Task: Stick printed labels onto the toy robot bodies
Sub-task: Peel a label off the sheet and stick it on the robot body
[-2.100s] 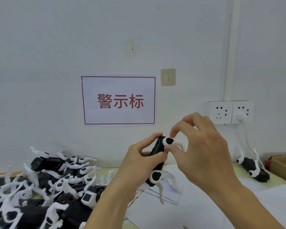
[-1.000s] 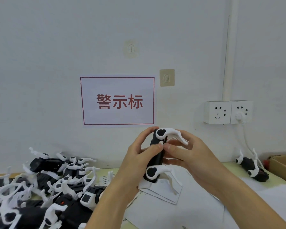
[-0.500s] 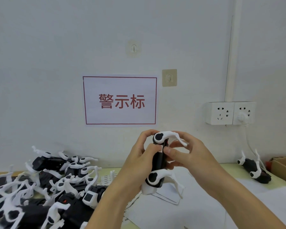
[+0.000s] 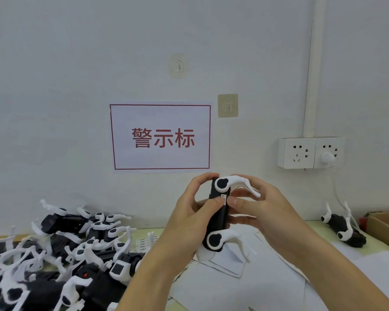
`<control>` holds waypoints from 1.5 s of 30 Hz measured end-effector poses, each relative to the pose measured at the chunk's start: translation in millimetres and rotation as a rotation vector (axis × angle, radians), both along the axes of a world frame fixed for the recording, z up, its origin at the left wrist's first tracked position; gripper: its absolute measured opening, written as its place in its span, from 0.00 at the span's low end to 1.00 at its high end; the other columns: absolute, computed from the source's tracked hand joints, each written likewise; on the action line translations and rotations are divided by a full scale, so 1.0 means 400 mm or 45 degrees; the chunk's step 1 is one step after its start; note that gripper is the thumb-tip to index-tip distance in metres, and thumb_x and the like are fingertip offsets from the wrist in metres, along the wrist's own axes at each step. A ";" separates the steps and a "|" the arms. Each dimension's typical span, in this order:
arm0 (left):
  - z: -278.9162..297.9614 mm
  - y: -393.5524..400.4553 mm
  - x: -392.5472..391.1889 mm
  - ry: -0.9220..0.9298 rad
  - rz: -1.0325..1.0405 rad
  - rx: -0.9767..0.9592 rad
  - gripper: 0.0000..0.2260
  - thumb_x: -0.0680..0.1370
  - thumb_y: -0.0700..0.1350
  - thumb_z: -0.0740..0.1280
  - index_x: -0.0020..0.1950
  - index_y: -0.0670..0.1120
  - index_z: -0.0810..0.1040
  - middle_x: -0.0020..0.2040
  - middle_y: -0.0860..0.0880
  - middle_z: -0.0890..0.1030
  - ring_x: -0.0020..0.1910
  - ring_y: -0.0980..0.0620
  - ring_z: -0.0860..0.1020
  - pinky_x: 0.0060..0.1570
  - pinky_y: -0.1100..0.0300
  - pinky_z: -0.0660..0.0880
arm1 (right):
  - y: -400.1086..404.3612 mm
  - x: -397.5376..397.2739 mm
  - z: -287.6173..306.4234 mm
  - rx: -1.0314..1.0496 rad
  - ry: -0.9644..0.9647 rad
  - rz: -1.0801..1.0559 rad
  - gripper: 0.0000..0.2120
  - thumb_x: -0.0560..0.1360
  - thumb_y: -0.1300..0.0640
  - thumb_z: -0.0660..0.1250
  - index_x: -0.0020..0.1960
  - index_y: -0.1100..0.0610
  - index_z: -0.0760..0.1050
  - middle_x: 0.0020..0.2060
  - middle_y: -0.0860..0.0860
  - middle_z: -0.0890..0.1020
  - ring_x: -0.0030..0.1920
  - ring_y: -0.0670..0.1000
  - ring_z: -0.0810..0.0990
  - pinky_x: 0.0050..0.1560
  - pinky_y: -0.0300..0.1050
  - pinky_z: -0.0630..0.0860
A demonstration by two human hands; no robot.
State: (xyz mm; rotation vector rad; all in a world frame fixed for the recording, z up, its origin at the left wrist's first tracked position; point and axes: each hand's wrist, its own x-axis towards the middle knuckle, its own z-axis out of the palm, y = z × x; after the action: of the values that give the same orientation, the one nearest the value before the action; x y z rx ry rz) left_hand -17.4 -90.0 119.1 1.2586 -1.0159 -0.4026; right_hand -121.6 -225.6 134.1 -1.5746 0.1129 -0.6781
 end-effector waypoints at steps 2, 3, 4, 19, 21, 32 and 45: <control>0.002 -0.001 -0.002 0.011 -0.015 -0.006 0.16 0.82 0.42 0.64 0.64 0.61 0.75 0.51 0.43 0.86 0.46 0.44 0.84 0.45 0.53 0.80 | -0.001 -0.003 0.004 0.008 -0.004 0.022 0.15 0.75 0.66 0.71 0.61 0.55 0.79 0.52 0.58 0.83 0.48 0.58 0.86 0.45 0.45 0.81; 0.002 -0.002 -0.002 0.020 -0.022 -0.012 0.16 0.82 0.42 0.66 0.65 0.61 0.75 0.51 0.42 0.85 0.47 0.43 0.84 0.46 0.52 0.80 | -0.002 -0.005 0.005 0.014 -0.007 0.033 0.16 0.76 0.65 0.71 0.61 0.55 0.79 0.52 0.58 0.84 0.49 0.58 0.86 0.46 0.45 0.81; 0.002 -0.002 -0.002 0.031 -0.028 -0.022 0.17 0.80 0.43 0.67 0.65 0.61 0.75 0.51 0.42 0.85 0.48 0.42 0.84 0.47 0.51 0.79 | -0.002 -0.006 0.006 0.020 -0.010 0.042 0.16 0.76 0.65 0.70 0.62 0.55 0.78 0.52 0.58 0.84 0.49 0.58 0.86 0.46 0.45 0.82; 0.003 0.001 0.006 -0.005 -0.055 -0.059 0.21 0.74 0.42 0.67 0.65 0.60 0.76 0.51 0.41 0.86 0.49 0.39 0.84 0.49 0.50 0.80 | -0.011 -0.007 0.001 -0.141 -0.030 -0.061 0.22 0.68 0.56 0.77 0.60 0.49 0.79 0.49 0.52 0.86 0.47 0.57 0.86 0.50 0.51 0.82; 0.004 0.000 0.006 0.019 -0.067 -0.053 0.22 0.73 0.42 0.68 0.65 0.59 0.76 0.51 0.40 0.86 0.49 0.38 0.85 0.49 0.50 0.80 | -0.012 -0.008 0.003 -0.128 -0.039 -0.051 0.23 0.67 0.55 0.77 0.61 0.51 0.78 0.49 0.53 0.86 0.46 0.58 0.86 0.48 0.51 0.82; 0.005 -0.001 0.009 0.175 -0.131 -0.103 0.22 0.73 0.42 0.68 0.64 0.59 0.78 0.56 0.37 0.83 0.57 0.29 0.79 0.50 0.48 0.78 | -0.011 -0.005 -0.002 -0.172 -0.044 -0.003 0.26 0.65 0.54 0.78 0.62 0.47 0.78 0.52 0.49 0.84 0.49 0.57 0.86 0.56 0.58 0.80; 0.011 0.005 0.011 0.099 -0.116 -0.078 0.23 0.72 0.42 0.69 0.65 0.60 0.78 0.54 0.38 0.84 0.50 0.38 0.82 0.51 0.47 0.81 | -0.034 -0.013 0.009 -0.090 -0.032 0.129 0.17 0.71 0.57 0.70 0.60 0.52 0.80 0.51 0.58 0.85 0.48 0.59 0.86 0.46 0.45 0.82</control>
State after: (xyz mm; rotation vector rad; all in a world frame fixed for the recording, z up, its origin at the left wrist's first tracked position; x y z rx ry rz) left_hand -13.2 -87.9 123.5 1.1361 -1.0148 -0.4833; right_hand -126.8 -239.2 137.7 -1.6277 -0.0101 -0.6281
